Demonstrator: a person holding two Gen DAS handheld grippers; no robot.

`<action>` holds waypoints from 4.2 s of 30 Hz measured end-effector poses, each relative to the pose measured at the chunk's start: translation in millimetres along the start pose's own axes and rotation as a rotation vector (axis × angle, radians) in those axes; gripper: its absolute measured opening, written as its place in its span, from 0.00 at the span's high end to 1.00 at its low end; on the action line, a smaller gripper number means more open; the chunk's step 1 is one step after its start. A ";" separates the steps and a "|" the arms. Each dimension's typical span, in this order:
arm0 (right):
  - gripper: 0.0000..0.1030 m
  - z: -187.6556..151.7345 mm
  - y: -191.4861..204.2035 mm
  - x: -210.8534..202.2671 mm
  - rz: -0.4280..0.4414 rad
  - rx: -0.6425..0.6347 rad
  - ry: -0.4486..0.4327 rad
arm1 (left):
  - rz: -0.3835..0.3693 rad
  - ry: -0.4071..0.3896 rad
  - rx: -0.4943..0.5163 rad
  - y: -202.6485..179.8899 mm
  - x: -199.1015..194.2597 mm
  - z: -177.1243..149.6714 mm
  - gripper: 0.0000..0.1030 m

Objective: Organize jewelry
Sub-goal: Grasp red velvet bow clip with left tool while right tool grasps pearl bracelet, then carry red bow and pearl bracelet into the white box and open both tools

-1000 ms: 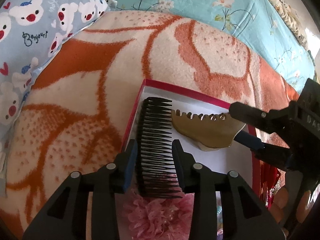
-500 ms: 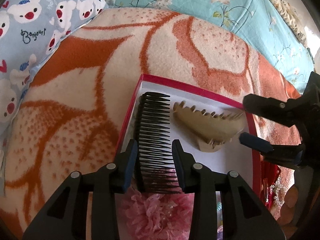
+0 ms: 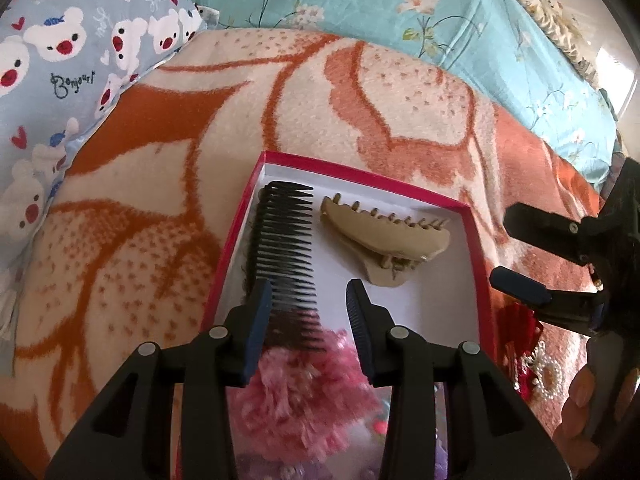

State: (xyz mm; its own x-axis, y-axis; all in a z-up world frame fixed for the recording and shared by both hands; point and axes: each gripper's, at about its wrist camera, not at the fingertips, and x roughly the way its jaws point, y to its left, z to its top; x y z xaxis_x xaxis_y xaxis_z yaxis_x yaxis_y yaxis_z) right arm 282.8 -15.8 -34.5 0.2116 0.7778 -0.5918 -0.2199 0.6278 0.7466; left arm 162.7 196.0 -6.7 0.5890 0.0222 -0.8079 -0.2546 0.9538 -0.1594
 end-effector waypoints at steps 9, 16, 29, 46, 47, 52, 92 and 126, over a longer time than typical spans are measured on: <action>0.15 -25.2 -16.6 -51.8 -0.024 -0.039 -0.039 | -0.042 -0.009 0.021 -23.3 -26.3 -23.1 0.59; 0.15 -51.0 -30.6 -96.2 -0.095 -0.107 -0.077 | -0.080 -0.002 0.061 -53.6 -41.2 -41.7 0.55; 0.15 -82.9 -75.2 -157.6 -0.236 -0.138 -0.131 | -0.137 0.000 0.135 -101.6 -59.2 -62.6 0.52; 0.17 -104.4 -93.4 -161.7 -0.437 -0.298 -0.140 | -0.155 0.040 0.198 -136.6 -50.5 -79.6 0.52; 0.18 -104.6 -93.7 -161.1 -0.446 -0.305 -0.141 | -0.155 0.043 0.199 -136.9 -49.4 -79.9 0.52; 0.34 -105.5 -95.1 -152.4 -0.497 -0.346 -0.126 | -0.151 0.057 0.205 -140.2 -42.5 -81.4 0.52; 0.90 -108.0 -108.3 -191.9 -0.469 -0.322 -0.173 | -0.131 0.168 0.402 -218.1 21.1 -103.1 0.74; 0.90 -115.5 12.3 -154.0 -0.342 -0.556 -0.176 | -0.101 -0.030 0.143 -84.1 -83.5 -86.2 0.75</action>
State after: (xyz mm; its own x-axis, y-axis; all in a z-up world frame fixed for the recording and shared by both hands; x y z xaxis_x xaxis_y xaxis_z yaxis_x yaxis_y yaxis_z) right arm 137.5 -124.6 30.6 0.4977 0.5463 -0.6736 -0.5607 0.7953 0.2307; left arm 68.8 88.1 25.2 0.6296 -0.0690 -0.7739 -0.0823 0.9845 -0.1547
